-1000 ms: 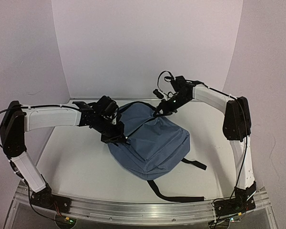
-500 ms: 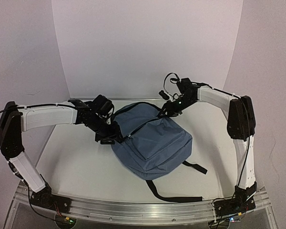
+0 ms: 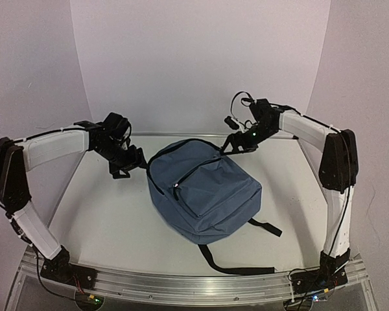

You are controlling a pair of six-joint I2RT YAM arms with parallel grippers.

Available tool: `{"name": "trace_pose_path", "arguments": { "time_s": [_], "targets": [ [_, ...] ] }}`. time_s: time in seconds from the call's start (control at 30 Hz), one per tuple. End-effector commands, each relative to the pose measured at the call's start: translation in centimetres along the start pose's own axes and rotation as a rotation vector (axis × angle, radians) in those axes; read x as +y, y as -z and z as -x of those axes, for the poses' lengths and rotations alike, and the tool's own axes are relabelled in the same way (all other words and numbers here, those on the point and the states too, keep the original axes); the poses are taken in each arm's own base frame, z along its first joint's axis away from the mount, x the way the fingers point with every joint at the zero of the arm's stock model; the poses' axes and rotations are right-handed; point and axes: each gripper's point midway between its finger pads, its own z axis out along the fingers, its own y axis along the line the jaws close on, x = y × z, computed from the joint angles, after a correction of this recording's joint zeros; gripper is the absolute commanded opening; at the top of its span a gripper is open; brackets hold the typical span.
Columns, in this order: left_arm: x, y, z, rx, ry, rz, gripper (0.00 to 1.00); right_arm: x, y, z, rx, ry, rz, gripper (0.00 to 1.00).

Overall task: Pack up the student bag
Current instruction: Zip the student bag at the center of the board, then pick up the student bag at the center of the board.

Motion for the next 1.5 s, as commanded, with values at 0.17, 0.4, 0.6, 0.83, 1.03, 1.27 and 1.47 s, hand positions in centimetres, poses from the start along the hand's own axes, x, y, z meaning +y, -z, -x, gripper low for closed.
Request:
{"name": "trace_pose_path", "arguments": {
  "time_s": [0.17, 0.4, 0.6, 0.83, 1.03, 1.27, 1.47],
  "targets": [
    [-4.1, -5.2, 8.4, 0.085, -0.313, -0.012, 0.83, 3.5, 6.2, -10.0, 0.235, 0.142, -0.068, 0.95],
    [-4.7, -10.7, 9.5, 0.159, -0.329, -0.06, 0.81, 2.4, 4.5, -15.0, 0.371, 0.046, -0.068, 0.93],
    [-5.0, -12.3, 7.7, 0.227, -0.282, -0.129, 0.61, 0.1, 1.6, -16.3, 0.412, -0.031, -0.085, 0.9],
    [-11.8, -4.6, 9.4, 0.088, -0.347, -0.311, 0.05, -2.8, -0.5, -14.9, 0.39, -0.066, -0.117, 0.87],
    [-19.0, 8.8, 13.6, -0.212, -0.379, -0.519, 0.0, -4.7, -0.2, -11.6, 0.316, -0.051, -0.147, 0.89],
    [-28.5, 24.0, 14.5, -0.686, -0.517, -0.722, 0.0, -6.7, 2.3, -6.9, 0.165, -0.082, -0.17, 0.98],
    [-18.8, 22.4, 17.7, -0.807, -0.065, -0.393, 0.0, -6.1, 3.4, -5.7, 0.124, -0.082, -0.159, 0.98]
  ]
}}
